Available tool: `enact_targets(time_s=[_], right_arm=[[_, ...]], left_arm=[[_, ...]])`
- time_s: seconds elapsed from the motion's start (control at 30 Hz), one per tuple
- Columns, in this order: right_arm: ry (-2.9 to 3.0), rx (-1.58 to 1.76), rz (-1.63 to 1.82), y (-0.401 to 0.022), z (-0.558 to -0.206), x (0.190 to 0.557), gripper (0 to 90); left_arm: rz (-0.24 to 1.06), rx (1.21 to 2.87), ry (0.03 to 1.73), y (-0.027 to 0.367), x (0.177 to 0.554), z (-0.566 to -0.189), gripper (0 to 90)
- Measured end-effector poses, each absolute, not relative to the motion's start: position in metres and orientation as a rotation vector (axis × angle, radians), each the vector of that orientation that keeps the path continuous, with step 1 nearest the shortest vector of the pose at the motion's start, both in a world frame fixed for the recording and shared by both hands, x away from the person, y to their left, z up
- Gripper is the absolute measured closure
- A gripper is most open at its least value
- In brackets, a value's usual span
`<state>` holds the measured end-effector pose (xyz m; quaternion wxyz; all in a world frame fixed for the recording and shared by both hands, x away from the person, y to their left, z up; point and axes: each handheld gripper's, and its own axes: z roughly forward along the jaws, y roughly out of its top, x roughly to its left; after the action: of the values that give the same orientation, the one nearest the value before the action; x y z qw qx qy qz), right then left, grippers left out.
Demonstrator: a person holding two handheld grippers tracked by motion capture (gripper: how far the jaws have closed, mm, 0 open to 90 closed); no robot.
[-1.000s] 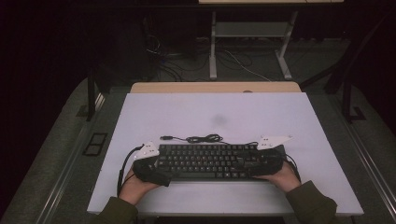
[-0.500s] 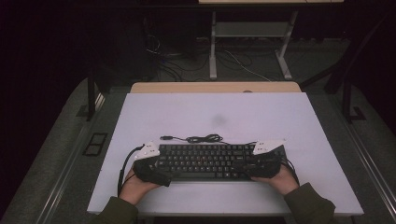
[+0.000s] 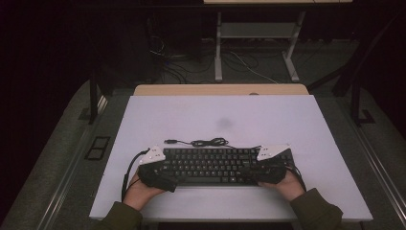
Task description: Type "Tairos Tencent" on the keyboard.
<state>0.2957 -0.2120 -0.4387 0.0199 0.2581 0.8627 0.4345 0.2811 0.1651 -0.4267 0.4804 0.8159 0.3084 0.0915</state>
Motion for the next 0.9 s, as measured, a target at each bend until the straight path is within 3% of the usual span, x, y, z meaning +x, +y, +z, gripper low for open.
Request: enact_targets(time_s=[0.9], right_arm=[[2.68, 0.818, 1.301, -0.212, -0.443, 0.298, 89.4]], left_arm=[[0.198, 2.003, 0.766, 0.152, 0.294, -0.428, 2.6]])
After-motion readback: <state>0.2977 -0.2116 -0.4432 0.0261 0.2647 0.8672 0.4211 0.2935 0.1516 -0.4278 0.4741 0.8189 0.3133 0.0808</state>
